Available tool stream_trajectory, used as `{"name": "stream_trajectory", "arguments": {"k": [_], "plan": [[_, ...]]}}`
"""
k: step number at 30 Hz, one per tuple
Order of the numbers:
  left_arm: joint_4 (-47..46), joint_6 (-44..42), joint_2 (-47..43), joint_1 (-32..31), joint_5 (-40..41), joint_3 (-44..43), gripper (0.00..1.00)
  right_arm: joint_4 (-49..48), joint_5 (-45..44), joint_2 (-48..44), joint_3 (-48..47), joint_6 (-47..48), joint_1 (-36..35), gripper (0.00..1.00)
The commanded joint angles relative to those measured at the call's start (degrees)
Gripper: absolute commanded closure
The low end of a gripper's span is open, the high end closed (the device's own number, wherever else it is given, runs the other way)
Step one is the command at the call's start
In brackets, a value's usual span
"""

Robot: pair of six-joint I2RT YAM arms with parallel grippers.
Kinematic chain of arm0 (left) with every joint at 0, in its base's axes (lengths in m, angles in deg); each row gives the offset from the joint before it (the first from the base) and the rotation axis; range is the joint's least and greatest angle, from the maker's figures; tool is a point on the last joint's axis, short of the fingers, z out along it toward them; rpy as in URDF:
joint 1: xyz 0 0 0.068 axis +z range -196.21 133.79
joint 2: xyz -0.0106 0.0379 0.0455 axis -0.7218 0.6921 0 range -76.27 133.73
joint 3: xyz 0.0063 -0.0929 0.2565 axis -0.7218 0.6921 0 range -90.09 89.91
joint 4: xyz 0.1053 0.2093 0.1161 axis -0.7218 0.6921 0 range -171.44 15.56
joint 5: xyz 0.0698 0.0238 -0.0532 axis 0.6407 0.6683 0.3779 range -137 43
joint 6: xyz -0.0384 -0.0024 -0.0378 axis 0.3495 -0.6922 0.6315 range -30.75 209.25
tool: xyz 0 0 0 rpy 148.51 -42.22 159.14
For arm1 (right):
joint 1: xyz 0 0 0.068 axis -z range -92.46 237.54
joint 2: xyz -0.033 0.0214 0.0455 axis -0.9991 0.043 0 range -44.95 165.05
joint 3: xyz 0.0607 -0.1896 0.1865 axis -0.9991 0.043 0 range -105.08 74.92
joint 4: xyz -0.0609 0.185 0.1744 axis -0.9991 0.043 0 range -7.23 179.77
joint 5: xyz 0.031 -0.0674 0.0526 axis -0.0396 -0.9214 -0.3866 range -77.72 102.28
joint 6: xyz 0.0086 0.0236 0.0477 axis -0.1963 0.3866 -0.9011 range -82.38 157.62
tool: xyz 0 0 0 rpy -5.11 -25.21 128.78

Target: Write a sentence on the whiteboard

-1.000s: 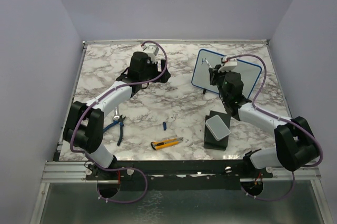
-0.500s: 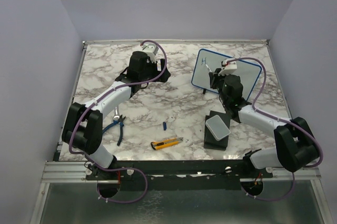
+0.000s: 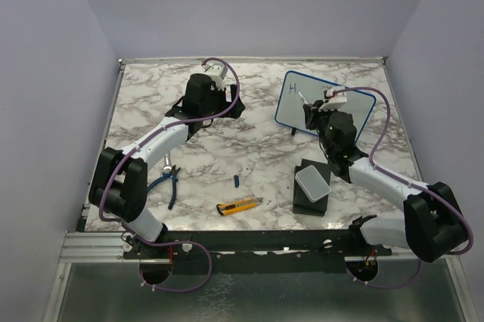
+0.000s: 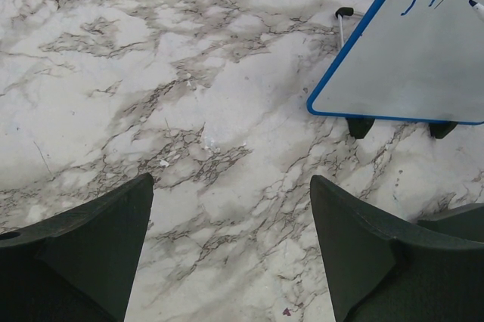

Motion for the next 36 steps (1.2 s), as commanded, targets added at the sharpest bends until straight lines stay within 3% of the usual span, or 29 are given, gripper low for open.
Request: {"name": "stream_trajectory", "arguments": {"k": [1,36], "plan": [[-0.54,-0.65,-1.51,0.41,0.49,0.97,0.15,0.88,-1.87,0.42,-1.02,-0.04,-0.23,1.00],[-0.54,-0.75,-2.00,0.49,0.47,1.23,0.15,-1.33,-7.60,2.72,-1.88,1.62,-0.16,1.00]]}}
